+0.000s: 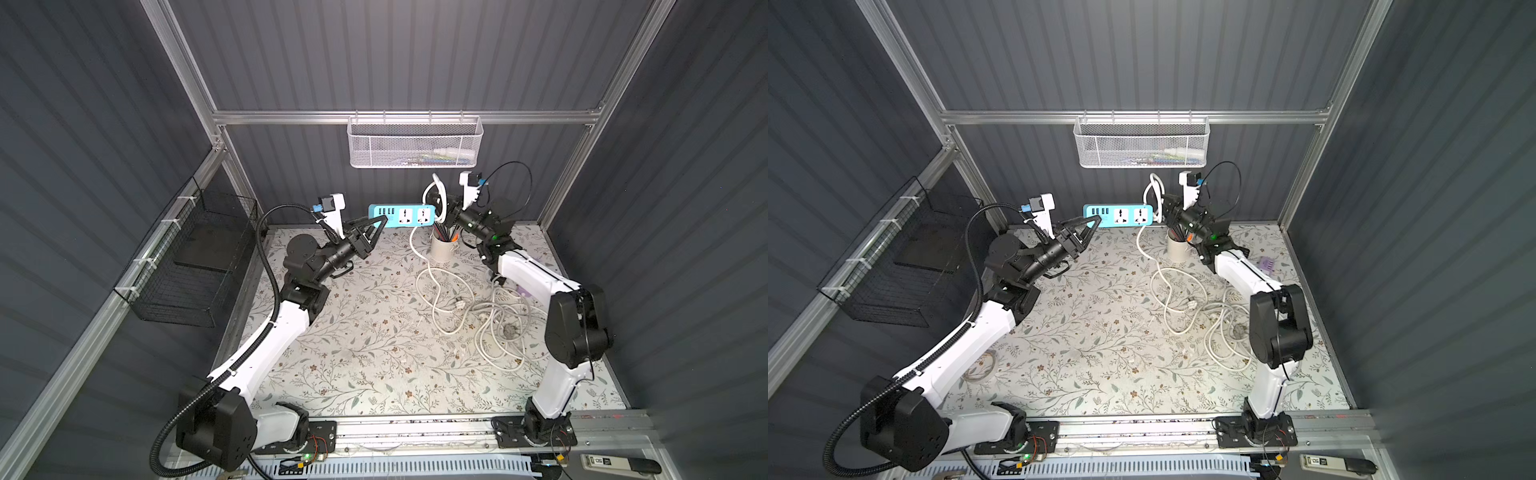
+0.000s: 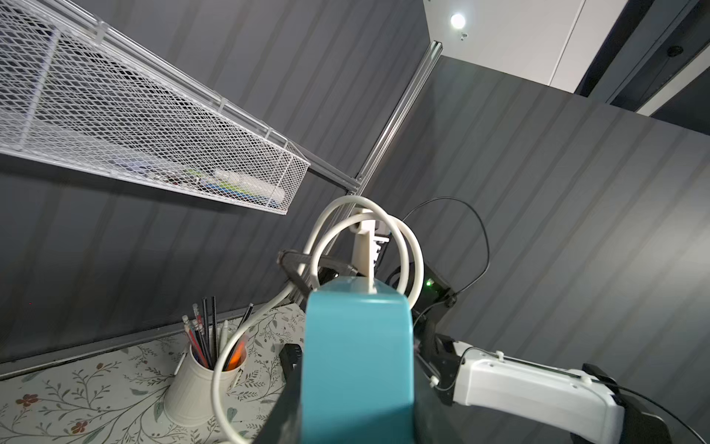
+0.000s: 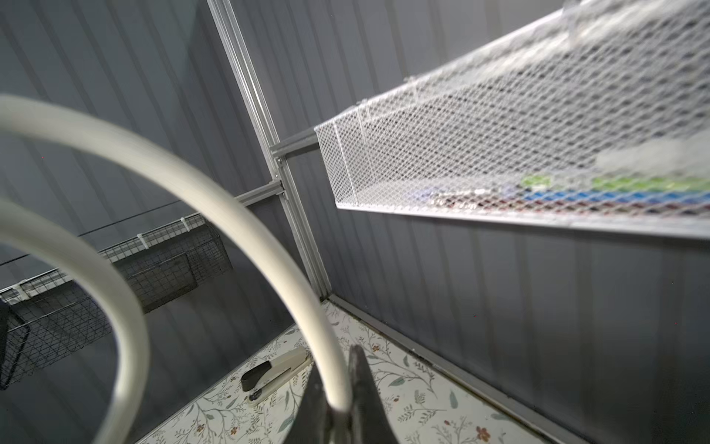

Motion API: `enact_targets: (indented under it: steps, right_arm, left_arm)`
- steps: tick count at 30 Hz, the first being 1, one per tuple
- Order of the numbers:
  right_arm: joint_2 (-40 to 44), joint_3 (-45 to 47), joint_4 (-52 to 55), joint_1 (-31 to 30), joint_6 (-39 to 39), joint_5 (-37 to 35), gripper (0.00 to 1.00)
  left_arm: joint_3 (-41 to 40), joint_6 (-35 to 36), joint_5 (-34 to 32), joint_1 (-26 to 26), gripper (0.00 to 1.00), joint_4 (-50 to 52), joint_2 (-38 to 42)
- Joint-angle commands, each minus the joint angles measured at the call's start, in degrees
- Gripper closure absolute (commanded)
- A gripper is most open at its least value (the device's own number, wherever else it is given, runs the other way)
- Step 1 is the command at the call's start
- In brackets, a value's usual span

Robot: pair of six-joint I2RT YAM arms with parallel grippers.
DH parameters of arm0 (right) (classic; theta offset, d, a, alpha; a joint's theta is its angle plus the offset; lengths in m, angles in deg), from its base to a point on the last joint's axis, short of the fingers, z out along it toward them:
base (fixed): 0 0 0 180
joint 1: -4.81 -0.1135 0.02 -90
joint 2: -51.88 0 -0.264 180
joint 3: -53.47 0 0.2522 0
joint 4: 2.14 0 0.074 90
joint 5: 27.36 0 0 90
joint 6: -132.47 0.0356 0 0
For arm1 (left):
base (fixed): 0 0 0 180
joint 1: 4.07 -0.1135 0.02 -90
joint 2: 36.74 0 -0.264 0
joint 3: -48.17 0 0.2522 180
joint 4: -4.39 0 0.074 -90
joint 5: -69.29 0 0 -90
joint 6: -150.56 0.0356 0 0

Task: Unwrap the cord wrapped around the power strip
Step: Unwrap the power cord from the power strip.

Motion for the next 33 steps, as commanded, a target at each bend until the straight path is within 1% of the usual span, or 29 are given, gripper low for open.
enact_targets:
  steps: [1, 8, 11, 15, 18, 21, 24, 26, 29, 31, 33]
  right_arm:
    - [4.8, -2.0, 7.0, 1.3, -5.3, 1.0, 1.00]
    - [15.3, 2.7, 15.2, 2.8, -8.1, 1.7, 1.00]
    - [20.6, 6.8, 18.7, 2.9, -8.4, 1.9, 1.00]
    - [27.0, 12.3, 23.7, 2.8, -8.2, 3.9, 1.00]
    - [30.9, 15.9, 27.8, 1.9, -8.6, 5.0, 1.00]
    - [33.4, 18.8, 32.2, -0.8, -10.5, 4.8, 1.00]
    - [33.4, 20.8, 36.3, -5.6, -13.0, 3.3, 1.00]
    - [32.4, 22.3, 36.8, -8.2, -13.1, 2.6, 1.00]
    - [29.4, 26.9, 30.2, -9.8, -8.7, 4.2, 1.00]
    - [26.6, 29.6, 23.2, -10.0, -4.6, 5.2, 1.00]
    - [22.9, 30.5, 18.0, -10.0, -1.8, 5.8, 1.00]
  left_arm:
    - [-0.9, 1.8, -2.0, -0.2, 1.00, -0.5, 1.6]
    - [-1.4, 4.5, -4.6, -0.2, 1.00, 1.1, 1.4]
    - [-0.8, 5.5, -6.0, -0.3, 1.00, 1.2, 0.8]
    - [0.9, 6.8, -7.3, -0.4, 1.00, 0.7, -0.5]
    - [2.7, 7.2, -7.7, -0.4, 1.00, -0.2, -1.9]
    - [4.5, 7.1, -7.6, -0.4, 1.00, -1.4, -3.6]
    - [6.0, 6.6, -7.5, -0.4, 1.00, -2.7, -5.2]
    - [6.7, 6.0, -7.1, -0.4, 1.00, -3.3, -6.0]
    - [7.2, 5.1, -6.6, -0.4, 1.00, -4.0, -6.4]
    - [7.4, 4.4, -5.9, -0.4, 1.00, -4.1, -6.3]
    - [7.5, 3.6, -5.4, -0.4, 1.00, -4.1, -5.9]
